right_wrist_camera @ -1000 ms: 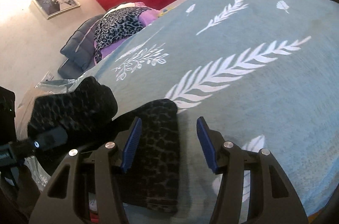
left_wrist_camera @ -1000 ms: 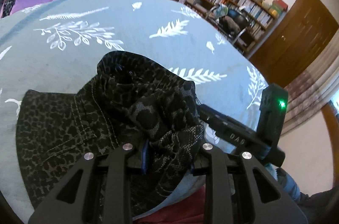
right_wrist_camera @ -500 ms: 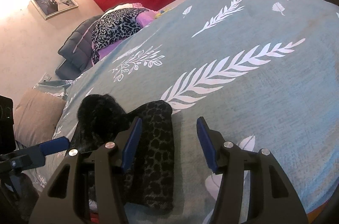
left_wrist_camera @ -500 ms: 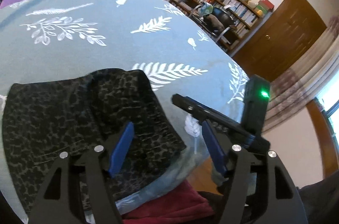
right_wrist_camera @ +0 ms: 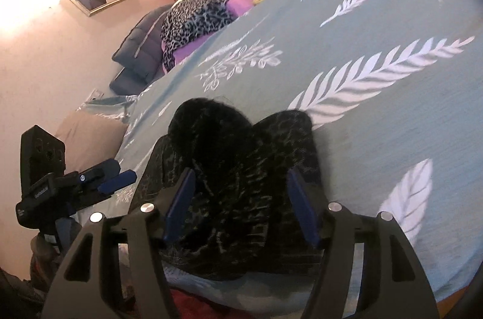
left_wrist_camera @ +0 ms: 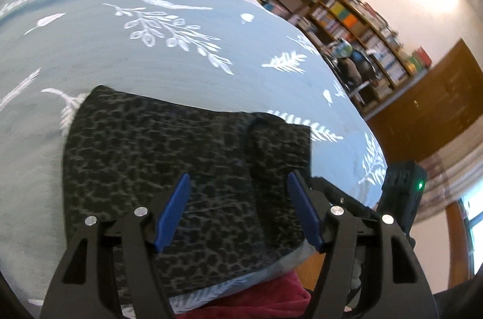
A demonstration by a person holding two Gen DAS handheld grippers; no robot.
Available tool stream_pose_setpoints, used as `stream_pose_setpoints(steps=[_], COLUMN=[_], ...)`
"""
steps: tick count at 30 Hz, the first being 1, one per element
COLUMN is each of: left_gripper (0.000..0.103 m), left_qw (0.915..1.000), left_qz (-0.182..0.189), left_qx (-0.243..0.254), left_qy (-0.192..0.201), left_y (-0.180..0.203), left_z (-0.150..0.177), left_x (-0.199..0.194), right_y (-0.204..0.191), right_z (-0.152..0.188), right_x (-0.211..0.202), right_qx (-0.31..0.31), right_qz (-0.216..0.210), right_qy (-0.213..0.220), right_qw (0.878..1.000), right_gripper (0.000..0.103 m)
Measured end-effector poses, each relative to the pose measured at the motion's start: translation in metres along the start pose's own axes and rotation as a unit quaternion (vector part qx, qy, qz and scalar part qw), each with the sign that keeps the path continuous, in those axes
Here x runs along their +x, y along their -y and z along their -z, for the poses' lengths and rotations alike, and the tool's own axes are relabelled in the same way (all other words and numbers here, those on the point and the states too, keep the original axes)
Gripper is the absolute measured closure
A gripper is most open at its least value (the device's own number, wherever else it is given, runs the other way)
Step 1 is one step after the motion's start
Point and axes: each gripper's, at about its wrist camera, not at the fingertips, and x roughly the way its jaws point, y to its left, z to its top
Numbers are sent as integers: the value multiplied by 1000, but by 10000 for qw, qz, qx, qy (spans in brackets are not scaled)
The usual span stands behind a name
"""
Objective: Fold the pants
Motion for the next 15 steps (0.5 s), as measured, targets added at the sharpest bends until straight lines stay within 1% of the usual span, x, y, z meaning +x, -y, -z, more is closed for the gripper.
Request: stream_pose_setpoints(steps=[2, 7, 10, 15], left_gripper=[36, 36, 36, 36], left_qw=[10000, 9994, 9987, 9981], left_qz=[-62, -191, -259, -302], left_qx=[-73, -277, -428, -539], left_qy=[6, -39, -36, -29], left_y=[-8, -23, -33, -40], left_z=[0, 2, 4, 4], left_x=[-1, 0, -2, -2], right_y=[-2, -15, -24, -23], right_z=[-1, 0, 3, 8], right_x=[4, 16, 14, 23], right_qx=[33, -14, -157, -141], right_qz=[16, -37, -101, -39], right_qy=[6, -131, -133, -311], right_qw=[10000, 9999, 9997, 9994], right_gripper=[30, 29, 26, 26])
